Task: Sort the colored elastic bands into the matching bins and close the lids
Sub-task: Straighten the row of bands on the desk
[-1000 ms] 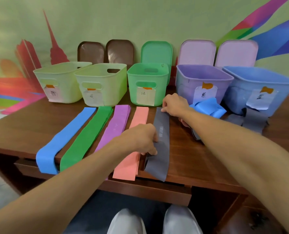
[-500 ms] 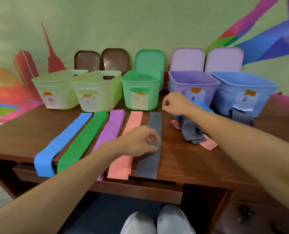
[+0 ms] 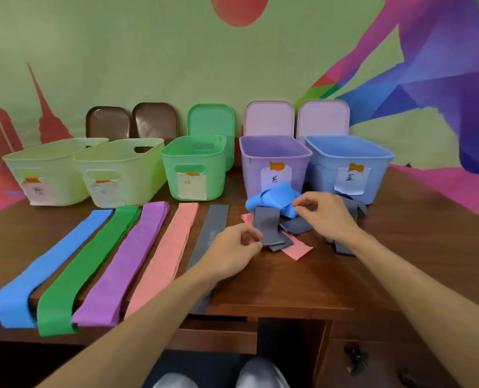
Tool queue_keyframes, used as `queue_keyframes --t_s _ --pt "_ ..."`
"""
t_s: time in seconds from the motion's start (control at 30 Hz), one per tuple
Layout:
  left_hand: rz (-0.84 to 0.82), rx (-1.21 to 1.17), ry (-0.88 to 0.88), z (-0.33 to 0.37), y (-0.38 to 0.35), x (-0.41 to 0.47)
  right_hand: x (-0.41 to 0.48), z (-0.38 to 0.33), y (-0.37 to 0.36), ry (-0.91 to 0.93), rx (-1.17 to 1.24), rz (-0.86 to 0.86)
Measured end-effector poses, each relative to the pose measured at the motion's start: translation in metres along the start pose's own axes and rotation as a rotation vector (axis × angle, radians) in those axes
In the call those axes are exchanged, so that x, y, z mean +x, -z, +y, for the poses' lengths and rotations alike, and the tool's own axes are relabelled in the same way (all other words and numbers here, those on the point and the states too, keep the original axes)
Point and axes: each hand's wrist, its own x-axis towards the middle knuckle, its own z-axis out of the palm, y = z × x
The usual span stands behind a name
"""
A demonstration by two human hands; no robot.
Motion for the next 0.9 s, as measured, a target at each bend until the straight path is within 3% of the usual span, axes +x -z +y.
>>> queue_keyframes --t_s 0.1,0.27,0.5,0.73,0.9 --pt "0.146 -0.180 0.135 0.009 -0.025 0.012 -0.011 0.016 -0.013 0.000 0.046 0.066" --pt "0.412 -0.055 0.116 0.012 -0.047 0.022 -0.018 0.026 -0.023 0.105 0.049 0.167" --pt "0.399 -0.120 0.081 0.006 -0.050 0.023 -0.023 0.024 -0.025 0.229 -0.067 0.000" --pt "0.360 -0.505 0.068 0.005 -0.043 0.018 -0.034 0.012 -0.023 0.457 -0.077 -0.059" --pt "0.414 -0.540 0.092 0.004 -0.040 0.018 -0.032 0.014 -0.027 0.456 -0.078 0.129"
